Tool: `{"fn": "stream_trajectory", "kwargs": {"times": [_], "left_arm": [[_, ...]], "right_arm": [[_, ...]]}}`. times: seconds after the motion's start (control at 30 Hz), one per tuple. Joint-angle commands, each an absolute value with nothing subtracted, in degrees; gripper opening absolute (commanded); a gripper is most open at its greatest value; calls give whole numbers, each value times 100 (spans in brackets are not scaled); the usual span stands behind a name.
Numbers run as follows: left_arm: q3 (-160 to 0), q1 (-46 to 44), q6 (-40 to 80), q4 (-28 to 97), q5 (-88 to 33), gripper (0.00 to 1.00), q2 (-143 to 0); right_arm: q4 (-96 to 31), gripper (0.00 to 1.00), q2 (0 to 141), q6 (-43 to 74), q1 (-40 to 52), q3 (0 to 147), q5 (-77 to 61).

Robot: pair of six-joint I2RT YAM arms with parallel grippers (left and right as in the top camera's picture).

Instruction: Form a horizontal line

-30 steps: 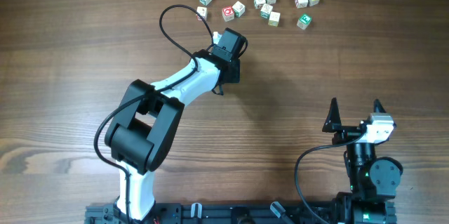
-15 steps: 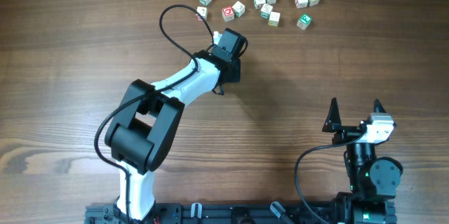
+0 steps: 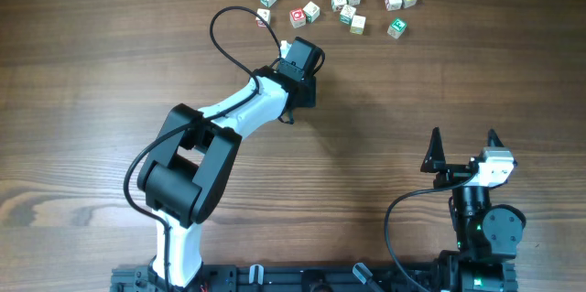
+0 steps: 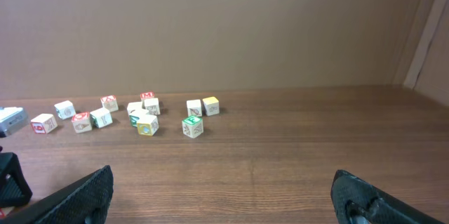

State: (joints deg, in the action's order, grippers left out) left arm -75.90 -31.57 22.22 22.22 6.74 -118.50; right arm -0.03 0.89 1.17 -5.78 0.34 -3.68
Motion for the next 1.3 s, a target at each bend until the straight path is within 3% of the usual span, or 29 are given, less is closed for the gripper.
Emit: {"fn": "stream_trajectory", "kwargs": {"times": [0.0, 0.17, 0.43, 1.0, 1.27], "left_arm": [[-7415, -3166, 2276, 2285, 569, 58, -12075], [-7426, -3166, 2279, 2287, 565, 100, -11913], [-7426, -3162, 2274, 2891, 598, 100, -10956], [-7424, -3162, 2322, 5430, 1778, 100, -7970], [-7413, -3162, 3024, 6539, 2491, 100, -6499]], "right_arm": [[12, 100, 43, 38, -552, 30, -451], [12, 100, 43, 36, -552, 30, -454], [12, 100, 43, 36, -552, 30, -451], [12, 99, 43, 38, -552, 30, -451], [12, 100, 43, 36, -552, 30, -454]]}}
